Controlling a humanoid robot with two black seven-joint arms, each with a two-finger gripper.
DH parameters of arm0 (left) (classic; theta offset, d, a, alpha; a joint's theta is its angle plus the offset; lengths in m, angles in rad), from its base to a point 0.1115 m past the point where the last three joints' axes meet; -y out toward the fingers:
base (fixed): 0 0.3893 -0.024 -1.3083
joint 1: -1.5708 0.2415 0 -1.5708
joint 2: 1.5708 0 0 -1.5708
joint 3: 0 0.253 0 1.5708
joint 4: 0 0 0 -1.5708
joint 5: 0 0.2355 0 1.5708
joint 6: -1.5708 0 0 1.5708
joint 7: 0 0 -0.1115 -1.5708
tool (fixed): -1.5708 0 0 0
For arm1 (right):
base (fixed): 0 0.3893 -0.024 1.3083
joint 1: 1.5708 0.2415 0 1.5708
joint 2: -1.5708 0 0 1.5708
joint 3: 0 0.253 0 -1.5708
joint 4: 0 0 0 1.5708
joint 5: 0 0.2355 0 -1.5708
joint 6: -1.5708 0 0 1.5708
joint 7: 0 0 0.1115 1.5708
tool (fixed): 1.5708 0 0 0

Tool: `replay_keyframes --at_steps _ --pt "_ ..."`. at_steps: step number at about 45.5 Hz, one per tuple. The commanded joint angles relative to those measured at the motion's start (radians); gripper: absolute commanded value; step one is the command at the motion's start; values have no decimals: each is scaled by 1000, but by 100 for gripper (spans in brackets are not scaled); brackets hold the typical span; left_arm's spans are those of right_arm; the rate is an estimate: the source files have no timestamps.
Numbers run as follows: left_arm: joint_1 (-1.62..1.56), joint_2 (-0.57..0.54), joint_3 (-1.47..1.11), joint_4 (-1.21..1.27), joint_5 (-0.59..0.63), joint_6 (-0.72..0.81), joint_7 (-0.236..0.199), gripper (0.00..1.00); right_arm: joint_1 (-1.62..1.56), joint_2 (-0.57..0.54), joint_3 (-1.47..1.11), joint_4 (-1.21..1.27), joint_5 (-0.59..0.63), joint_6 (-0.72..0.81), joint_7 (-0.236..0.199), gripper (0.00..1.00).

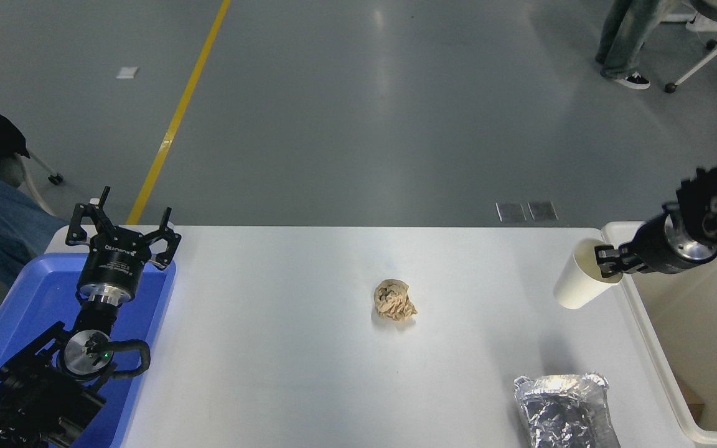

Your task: Pick up paper cup place in dustbin

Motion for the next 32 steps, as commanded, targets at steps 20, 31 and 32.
replay_keyframes --at_steps 20,31,32 --pt "0 0 0 1 0 1 2 100 542 11 -89 70 3 266 6 0" --pt "2 0 -1 1 0 1 0 100 571 8 -114 68 6 266 6 0" --pt "0 0 -1 1 0 1 2 100 571 5 -119 67 9 266 6 0"
